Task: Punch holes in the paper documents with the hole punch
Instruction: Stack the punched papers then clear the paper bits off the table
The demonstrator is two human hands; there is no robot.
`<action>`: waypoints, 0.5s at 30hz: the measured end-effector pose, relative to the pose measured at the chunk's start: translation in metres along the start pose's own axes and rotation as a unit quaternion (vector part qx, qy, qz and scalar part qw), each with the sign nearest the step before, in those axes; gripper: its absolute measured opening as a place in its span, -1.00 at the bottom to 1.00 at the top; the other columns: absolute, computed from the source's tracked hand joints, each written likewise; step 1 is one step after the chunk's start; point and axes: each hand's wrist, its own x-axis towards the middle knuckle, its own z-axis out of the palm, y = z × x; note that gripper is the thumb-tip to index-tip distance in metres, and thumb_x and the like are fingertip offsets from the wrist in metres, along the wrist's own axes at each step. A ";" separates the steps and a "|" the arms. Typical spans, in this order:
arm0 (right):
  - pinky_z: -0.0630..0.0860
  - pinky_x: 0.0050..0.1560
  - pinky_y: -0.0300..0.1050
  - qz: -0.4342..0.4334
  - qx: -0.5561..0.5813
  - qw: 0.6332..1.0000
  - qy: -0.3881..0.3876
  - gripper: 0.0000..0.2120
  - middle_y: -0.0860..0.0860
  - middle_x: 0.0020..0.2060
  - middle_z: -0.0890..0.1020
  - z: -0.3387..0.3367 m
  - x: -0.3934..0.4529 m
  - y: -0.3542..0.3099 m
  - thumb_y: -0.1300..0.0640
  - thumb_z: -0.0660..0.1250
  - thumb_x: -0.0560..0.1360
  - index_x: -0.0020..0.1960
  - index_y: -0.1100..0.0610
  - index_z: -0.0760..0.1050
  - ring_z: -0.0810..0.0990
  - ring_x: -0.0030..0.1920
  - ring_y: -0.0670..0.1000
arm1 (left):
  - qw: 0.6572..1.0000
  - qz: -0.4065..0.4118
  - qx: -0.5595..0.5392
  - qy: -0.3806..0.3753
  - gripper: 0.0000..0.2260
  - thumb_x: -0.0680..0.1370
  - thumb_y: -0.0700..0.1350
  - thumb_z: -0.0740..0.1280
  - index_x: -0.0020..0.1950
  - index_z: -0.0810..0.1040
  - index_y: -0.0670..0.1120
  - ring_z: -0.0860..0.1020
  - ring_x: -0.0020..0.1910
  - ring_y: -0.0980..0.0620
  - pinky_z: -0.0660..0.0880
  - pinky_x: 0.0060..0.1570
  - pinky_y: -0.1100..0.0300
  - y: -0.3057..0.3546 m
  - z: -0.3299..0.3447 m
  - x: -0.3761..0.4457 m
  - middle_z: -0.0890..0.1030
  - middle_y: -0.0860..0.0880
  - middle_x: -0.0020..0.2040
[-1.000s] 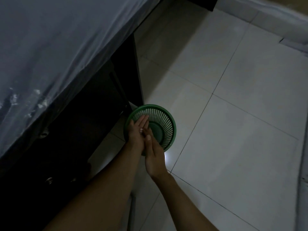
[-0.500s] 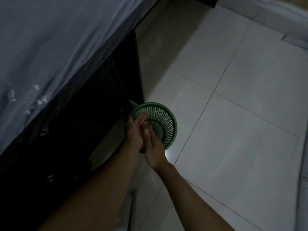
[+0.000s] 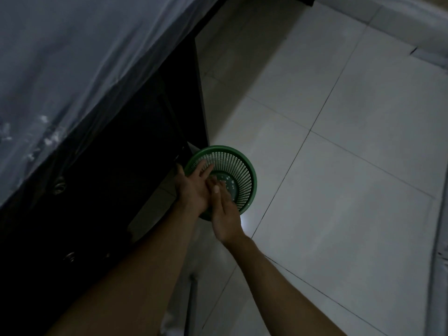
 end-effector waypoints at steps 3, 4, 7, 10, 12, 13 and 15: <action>0.29 0.48 0.15 0.067 0.062 0.995 0.046 -0.26 -0.06 0.45 0.44 -0.008 0.013 0.005 -0.52 -0.12 0.51 0.45 -0.13 0.39 0.35 0.47 -0.05 | 0.999 0.004 -0.032 -0.020 -0.22 0.53 0.46 -0.11 0.57 0.25 -0.01 0.21 0.51 -0.28 0.20 0.40 -0.27 0.002 0.000 -0.003 0.26 -0.14 0.56; 0.30 0.48 0.14 0.053 0.060 0.995 0.054 -0.28 -0.06 0.44 0.45 -0.011 0.012 0.002 -0.49 -0.11 0.53 0.45 -0.11 0.39 0.37 0.46 -0.05 | 0.999 0.005 -0.037 -0.024 -0.21 0.52 0.47 -0.10 0.57 0.24 0.00 0.22 0.51 -0.28 0.20 0.40 -0.28 0.002 0.000 -0.004 0.25 -0.14 0.56; 0.16 0.56 0.04 -0.047 0.024 0.998 0.029 -0.37 -0.07 0.51 0.35 -0.010 -0.001 -0.013 -0.32 -0.11 0.63 0.53 -0.01 0.31 0.21 0.54 -0.11 | 0.999 0.000 -0.042 -0.031 -0.22 0.53 0.47 -0.10 0.58 0.23 0.00 0.19 0.53 -0.28 0.16 0.40 -0.26 0.003 0.004 -0.005 0.26 -0.13 0.56; -0.02 0.57 -0.05 -0.095 -0.022 0.995 -0.037 -0.49 -0.12 0.57 0.22 -0.001 -0.002 -0.018 -0.18 -0.10 0.68 0.56 -0.06 0.24 0.04 0.58 -0.17 | 1.000 0.008 0.011 -0.012 -0.20 0.54 0.45 -0.19 0.55 0.29 -0.02 0.18 0.54 -0.24 0.05 0.49 -0.24 0.003 0.007 -0.004 0.32 -0.17 0.53; 0.01 0.57 -0.03 -0.020 0.022 0.997 -0.068 -0.50 -0.13 0.57 0.20 -0.001 0.008 -0.019 -0.22 -0.11 0.68 0.56 -0.14 0.22 0.04 0.58 -0.14 | 0.999 0.005 0.027 -0.017 -0.21 0.54 0.45 -0.20 0.57 0.27 -0.01 0.18 0.54 -0.25 0.06 0.47 -0.22 0.004 0.006 -0.008 0.30 -0.20 0.53; 0.13 0.54 0.01 0.050 0.096 0.991 -0.077 -0.48 -0.08 0.55 0.26 -0.004 0.016 -0.023 -0.26 -0.11 0.66 0.54 -0.14 0.26 0.14 0.56 -0.09 | 0.999 0.002 0.028 -0.030 -0.21 0.53 0.46 -0.18 0.57 0.25 0.00 0.19 0.53 -0.26 0.09 0.45 -0.23 0.003 0.006 -0.011 0.29 -0.20 0.53; 0.25 0.48 0.02 0.168 0.286 0.941 -0.070 -0.37 0.00 0.51 0.36 -0.013 0.030 -0.027 -0.34 -0.15 0.63 0.54 -0.06 0.29 0.29 0.51 0.00 | 0.998 0.013 0.045 -0.038 -0.24 0.54 0.46 -0.13 0.57 0.26 0.02 0.22 0.53 -0.22 0.10 0.47 -0.21 -0.001 0.009 -0.018 0.29 -0.16 0.54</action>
